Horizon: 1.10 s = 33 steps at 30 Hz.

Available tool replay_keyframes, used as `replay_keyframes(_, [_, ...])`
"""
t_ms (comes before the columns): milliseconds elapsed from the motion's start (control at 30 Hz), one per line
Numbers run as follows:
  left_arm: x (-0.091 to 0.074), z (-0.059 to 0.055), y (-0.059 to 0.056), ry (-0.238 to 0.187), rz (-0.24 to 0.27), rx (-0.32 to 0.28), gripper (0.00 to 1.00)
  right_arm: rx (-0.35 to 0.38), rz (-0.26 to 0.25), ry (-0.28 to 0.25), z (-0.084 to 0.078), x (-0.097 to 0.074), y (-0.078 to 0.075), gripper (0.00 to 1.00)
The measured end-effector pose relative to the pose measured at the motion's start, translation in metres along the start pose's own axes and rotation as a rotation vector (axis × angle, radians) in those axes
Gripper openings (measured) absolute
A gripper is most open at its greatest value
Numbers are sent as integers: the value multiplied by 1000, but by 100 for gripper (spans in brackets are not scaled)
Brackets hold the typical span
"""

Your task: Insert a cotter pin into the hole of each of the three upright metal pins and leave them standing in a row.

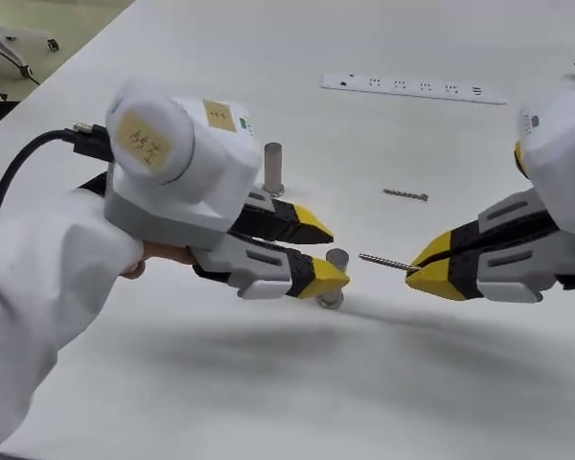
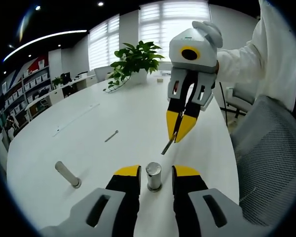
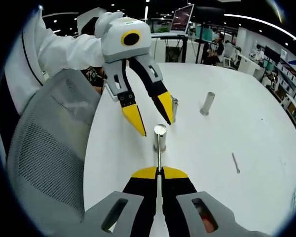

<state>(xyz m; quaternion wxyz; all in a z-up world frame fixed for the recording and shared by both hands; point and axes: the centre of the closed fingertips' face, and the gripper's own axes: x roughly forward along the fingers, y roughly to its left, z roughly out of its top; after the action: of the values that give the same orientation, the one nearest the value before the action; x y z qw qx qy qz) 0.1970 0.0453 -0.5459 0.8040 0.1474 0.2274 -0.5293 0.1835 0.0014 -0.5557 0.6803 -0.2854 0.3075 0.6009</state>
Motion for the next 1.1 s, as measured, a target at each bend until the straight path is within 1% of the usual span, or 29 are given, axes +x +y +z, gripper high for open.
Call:
replay_keyframes(233, [4,-3,1,9,-6,-1,19,3,8,15,-5,7,-4,0])
replay_keyframes(367, [6,-5,3,15,-7,0,18,2,14,20,-6,9,-4,0])
replay_keyframes(500, [7,-5,3,14,-11,-4,12,-4,17,27,-6,10,-5,0])
replay_keyframes(600, [7,-5,4,14,-9,0,10,-6,19,30,-6,12,-5,0])
replay_keyframes(767, [6,-5,3,18,-14,-3,10,-13,23,34,-6,12,-4,0])
replay_keyframes(867, [5,-6,4,21,-6,-17,10,-21,24,33,-5,13,-4,0])
replay_keyframes(933, [5,-6,3,19,6,-37,10,-26,25,33,-4,13,-4,0])
replay_keyframes(1100, [5,-6,2,21,11,-34,10,-29,28,24,0,15,-3,0])
